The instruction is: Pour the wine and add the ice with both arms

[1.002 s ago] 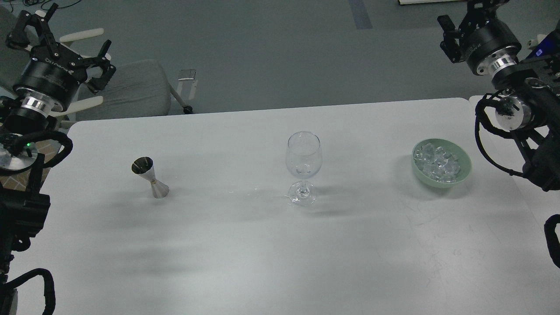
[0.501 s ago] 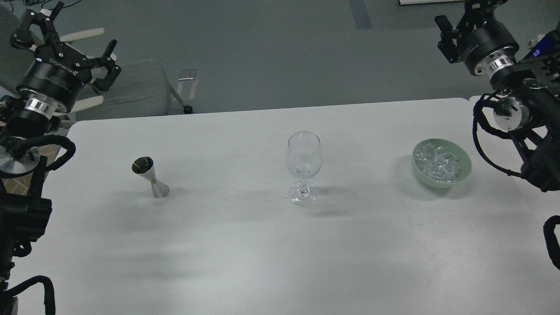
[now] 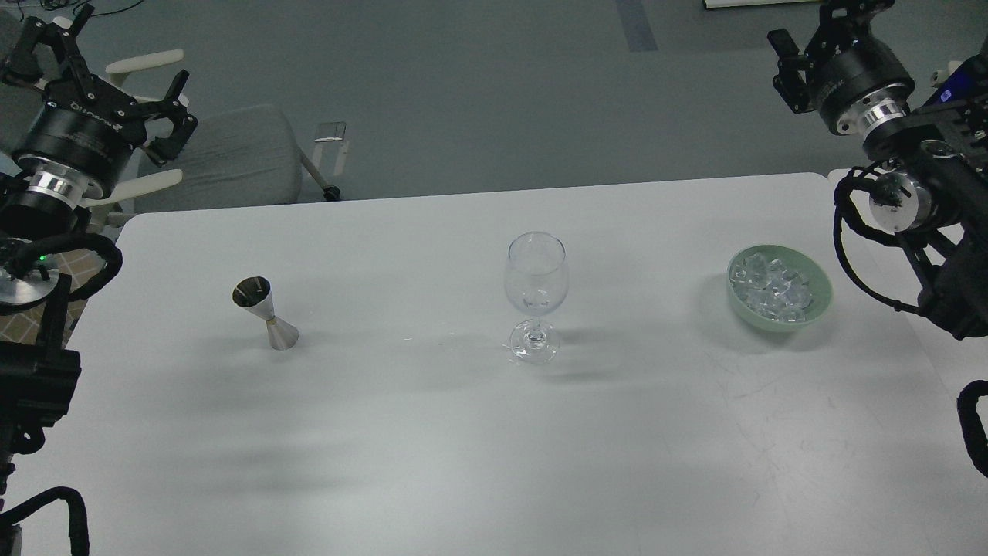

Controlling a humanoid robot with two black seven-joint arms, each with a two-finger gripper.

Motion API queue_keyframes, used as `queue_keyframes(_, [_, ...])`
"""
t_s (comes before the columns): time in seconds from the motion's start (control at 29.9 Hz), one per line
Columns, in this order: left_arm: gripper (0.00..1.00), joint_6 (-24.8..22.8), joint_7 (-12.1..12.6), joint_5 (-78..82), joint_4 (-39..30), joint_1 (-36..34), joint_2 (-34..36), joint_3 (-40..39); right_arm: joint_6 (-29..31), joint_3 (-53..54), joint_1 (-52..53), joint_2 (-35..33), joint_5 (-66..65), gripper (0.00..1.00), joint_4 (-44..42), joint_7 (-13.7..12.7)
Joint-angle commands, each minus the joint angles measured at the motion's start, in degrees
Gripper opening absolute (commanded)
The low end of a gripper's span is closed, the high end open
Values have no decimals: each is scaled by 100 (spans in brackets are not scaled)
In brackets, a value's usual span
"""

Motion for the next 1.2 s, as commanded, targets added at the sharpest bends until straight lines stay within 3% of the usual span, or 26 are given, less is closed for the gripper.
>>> queue_keyframes(0.0, [98,-12,-42,-4,0,0,-33,3,-7,0,2,-8,-1,100,-2,0])
queue_keyframes(0.6, [98,-3,107,-22,-254,114,46,20,1,9,-7,-17,8,100,51,0])
queue_keyframes(0.63, [98,-3,177,-22,-307,184,55,-6,1,9,-7,-17,8,100,51,0])
queue_keyframes(0.77, [98,49,1063,-643,-947,824,169,-251,10,0,-7,9,8,100,51,0])
queue_keyframes(0.97, [95,67,1495,-1436,-1808,2028,414,-621,19,0,-16,0,8,100,51,0])
queue_keyframes(1.04, [95,84,1566,-1542,-2038,2319,433,-726,10,0,-16,-8,8,100,42,0])
queue_keyframes(1.17, [95,102,1663,-1963,-2714,3617,415,-1201,10,0,-60,0,8,100,42,0])
